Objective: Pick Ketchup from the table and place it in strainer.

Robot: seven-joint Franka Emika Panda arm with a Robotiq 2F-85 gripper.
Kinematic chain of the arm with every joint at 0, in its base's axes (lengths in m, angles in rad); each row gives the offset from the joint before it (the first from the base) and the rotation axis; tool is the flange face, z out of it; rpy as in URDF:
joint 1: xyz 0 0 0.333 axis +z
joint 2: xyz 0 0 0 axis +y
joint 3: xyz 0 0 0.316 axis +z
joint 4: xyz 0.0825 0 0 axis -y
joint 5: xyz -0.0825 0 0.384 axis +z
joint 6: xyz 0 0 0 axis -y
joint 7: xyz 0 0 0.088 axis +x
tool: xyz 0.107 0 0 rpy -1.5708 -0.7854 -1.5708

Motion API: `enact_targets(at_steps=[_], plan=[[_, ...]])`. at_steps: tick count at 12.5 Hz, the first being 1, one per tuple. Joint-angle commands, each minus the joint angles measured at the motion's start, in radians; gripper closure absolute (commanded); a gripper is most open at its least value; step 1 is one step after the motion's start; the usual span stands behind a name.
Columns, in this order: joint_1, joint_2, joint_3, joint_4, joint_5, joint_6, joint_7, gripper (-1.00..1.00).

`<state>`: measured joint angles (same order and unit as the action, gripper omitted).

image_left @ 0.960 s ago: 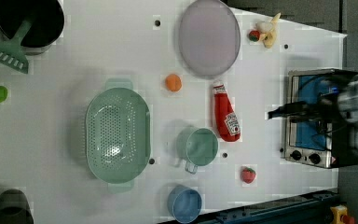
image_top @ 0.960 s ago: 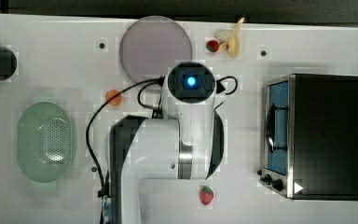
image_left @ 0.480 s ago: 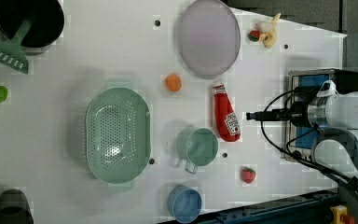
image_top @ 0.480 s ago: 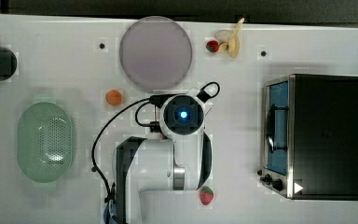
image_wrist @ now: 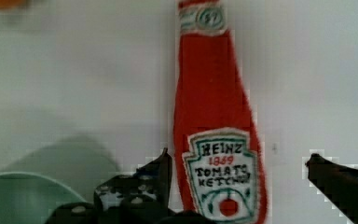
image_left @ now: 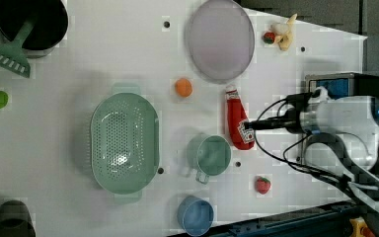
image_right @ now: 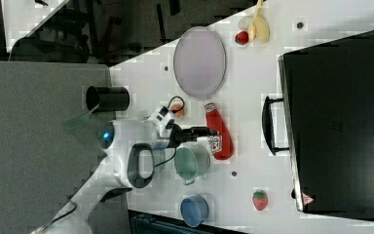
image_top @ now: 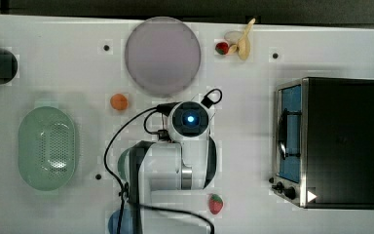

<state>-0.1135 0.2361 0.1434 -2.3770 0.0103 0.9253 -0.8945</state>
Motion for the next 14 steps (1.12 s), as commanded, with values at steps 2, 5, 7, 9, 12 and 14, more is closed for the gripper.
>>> enact_targets(at_steps=[2, 5, 7, 9, 12, 14], plan=[[0.001, 0.085, 0.001, -0.008, 0.001, 0.095, -0.042, -1.00], [0.001, 0.128, -0.006, -0.008, 0.001, 0.145, -0.042, -1.00], [0.001, 0.129, -0.007, -0.009, 0.001, 0.145, -0.042, -0.68], [0.001, 0.122, -0.006, -0.004, 0.001, 0.142, -0.042, -0.24], [0.001, 0.054, -0.005, 0.018, 0.001, 0.094, -0.040, -0.24], [0.002, -0.034, -0.002, 0.037, 0.001, -0.029, -0.036, -0.24]])
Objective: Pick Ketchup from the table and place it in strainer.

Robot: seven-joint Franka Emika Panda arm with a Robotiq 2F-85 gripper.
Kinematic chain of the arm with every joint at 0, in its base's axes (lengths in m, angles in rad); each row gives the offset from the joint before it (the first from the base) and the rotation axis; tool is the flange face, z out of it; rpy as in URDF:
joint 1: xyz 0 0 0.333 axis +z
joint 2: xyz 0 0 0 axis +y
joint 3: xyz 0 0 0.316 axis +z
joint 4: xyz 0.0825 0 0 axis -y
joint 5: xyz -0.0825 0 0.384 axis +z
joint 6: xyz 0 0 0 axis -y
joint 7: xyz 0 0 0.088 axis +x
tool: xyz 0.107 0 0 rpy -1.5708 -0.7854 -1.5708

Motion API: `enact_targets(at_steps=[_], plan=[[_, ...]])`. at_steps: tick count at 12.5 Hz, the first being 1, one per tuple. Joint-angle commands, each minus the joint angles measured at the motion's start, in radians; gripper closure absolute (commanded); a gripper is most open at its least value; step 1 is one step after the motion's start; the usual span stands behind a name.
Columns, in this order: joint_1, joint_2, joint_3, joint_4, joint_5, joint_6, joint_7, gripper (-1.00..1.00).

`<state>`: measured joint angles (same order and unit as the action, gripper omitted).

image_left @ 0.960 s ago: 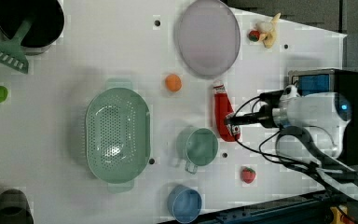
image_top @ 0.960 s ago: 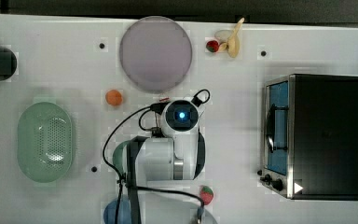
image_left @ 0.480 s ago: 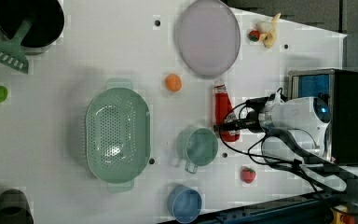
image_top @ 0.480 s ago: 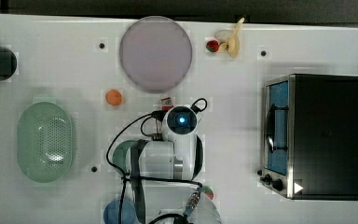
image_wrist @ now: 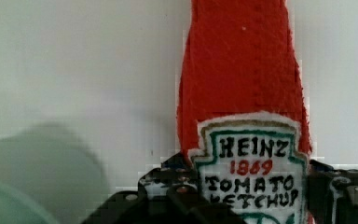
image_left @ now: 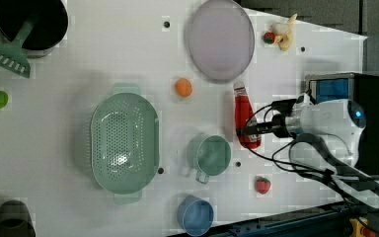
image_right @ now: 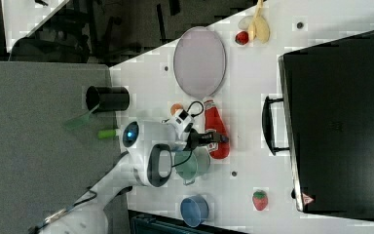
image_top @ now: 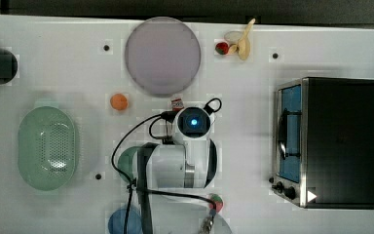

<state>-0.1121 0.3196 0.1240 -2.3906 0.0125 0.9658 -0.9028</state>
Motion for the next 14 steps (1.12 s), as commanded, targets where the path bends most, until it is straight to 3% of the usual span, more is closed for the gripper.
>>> enact_targets(at_steps=[1, 7, 10, 14], plan=[[0.000, -0.167, 0.021, 0.070, 0.000, -0.146, -0.023, -0.24], [0.013, -0.365, 0.082, 0.274, 0.009, -0.626, 0.115, -0.24], [0.030, -0.370, 0.170, 0.320, 0.023, -0.649, 0.191, -0.24], [0.047, -0.355, 0.324, 0.321, 0.025, -0.639, 0.432, -0.24]])
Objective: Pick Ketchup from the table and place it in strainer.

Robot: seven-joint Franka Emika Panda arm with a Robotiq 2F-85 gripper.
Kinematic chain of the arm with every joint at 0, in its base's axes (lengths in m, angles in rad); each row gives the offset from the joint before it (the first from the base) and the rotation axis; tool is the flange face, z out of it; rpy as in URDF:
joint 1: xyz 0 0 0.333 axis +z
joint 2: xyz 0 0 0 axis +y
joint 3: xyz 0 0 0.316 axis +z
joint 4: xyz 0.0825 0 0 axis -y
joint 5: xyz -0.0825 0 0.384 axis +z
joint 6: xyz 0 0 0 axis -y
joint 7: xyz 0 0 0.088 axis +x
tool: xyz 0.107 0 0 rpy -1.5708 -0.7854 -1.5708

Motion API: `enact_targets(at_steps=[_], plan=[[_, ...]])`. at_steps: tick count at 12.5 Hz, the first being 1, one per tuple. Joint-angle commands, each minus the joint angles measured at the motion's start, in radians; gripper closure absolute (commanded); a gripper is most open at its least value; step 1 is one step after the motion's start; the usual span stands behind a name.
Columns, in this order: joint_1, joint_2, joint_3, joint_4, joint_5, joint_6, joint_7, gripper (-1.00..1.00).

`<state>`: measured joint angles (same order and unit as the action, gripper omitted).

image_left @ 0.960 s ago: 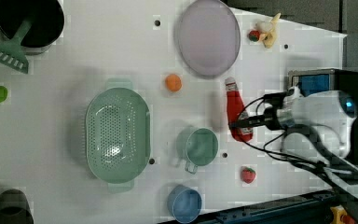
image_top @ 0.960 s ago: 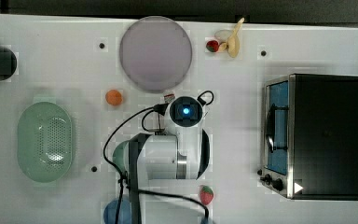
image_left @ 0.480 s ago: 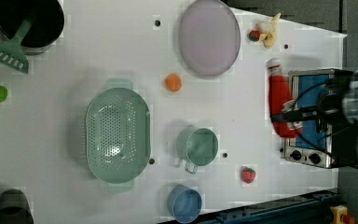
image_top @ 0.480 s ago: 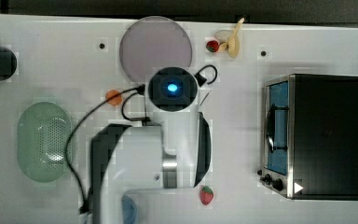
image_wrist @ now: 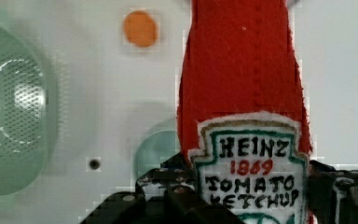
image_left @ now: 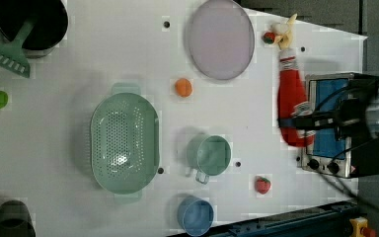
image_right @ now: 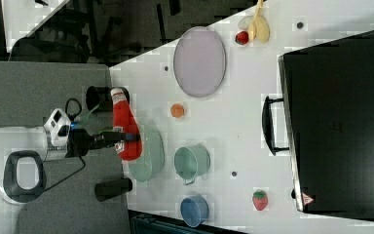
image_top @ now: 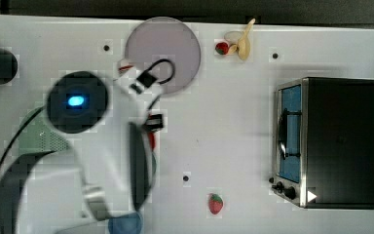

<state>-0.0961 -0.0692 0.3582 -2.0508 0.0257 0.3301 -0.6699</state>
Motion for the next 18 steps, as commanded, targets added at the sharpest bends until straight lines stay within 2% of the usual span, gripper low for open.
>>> enact_targets(at_steps=[1, 7, 11, 12, 15, 18], plan=[[0.035, 0.044, 0.131, -0.019, 0.012, 0.015, 0.256, -0.24], [0.055, 0.211, 0.340, -0.033, 0.012, 0.279, 0.535, -0.24], [0.099, 0.380, 0.379, -0.058, -0.014, 0.532, 0.692, -0.24], [0.109, 0.413, 0.377, -0.066, -0.039, 0.581, 0.736, -0.32], [0.114, 0.476, 0.374, -0.080, -0.093, 0.634, 0.783, -0.96], [0.105, 0.440, 0.376, -0.072, -0.087, 0.633, 0.786, -1.00]])
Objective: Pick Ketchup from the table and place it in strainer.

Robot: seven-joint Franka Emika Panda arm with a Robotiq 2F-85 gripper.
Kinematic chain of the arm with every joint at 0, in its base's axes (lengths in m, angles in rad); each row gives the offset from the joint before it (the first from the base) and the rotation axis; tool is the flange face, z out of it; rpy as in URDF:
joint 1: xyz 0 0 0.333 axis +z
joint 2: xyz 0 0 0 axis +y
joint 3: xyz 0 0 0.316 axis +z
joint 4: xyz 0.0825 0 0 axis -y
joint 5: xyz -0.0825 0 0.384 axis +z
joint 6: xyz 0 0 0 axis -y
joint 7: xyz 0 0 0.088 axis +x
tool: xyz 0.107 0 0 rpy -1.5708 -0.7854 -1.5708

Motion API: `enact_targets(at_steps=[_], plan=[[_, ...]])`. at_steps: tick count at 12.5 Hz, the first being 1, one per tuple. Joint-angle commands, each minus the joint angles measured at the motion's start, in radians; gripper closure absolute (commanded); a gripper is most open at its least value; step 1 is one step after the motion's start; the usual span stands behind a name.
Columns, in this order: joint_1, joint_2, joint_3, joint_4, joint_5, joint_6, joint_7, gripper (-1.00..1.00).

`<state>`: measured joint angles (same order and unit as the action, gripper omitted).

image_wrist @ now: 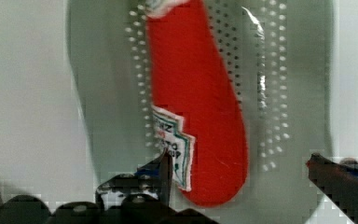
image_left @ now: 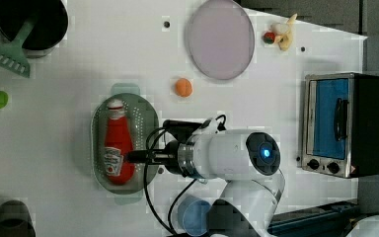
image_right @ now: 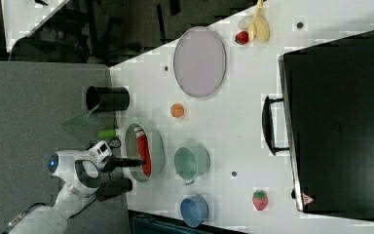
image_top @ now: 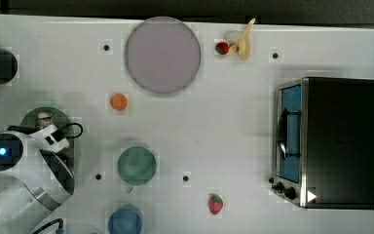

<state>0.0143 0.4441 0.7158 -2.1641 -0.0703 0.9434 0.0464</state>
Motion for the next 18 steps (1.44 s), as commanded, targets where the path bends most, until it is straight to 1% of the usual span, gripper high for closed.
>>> enact_targets(at_steps=[1, 3, 5, 6, 8, 10, 12, 15, 18], plan=[[-0.021, -0.101, 0.017, 0.046, 0.013, 0.018, 0.074, -1.00], [-0.066, -0.171, 0.014, 0.051, 0.027, 0.014, 0.075, -1.00], [-0.126, -0.255, -0.002, 0.057, 0.034, 0.001, 0.075, -1.00], [-0.157, -0.299, -0.020, 0.065, 0.034, -0.034, 0.075, -1.00], [-0.211, -0.380, -0.079, 0.096, 0.034, -0.159, 0.075, -1.00], [-0.248, -0.441, -0.159, 0.146, 0.034, -0.331, 0.071, -1.00], [-0.264, -0.486, -0.248, 0.216, 0.034, -0.494, 0.038, -1.00], [-0.265, -0.518, -0.371, 0.330, 0.039, -0.709, 0.030, -1.00], [-0.265, -0.523, -0.443, 0.417, 0.076, -0.863, 0.024, -1.00]])
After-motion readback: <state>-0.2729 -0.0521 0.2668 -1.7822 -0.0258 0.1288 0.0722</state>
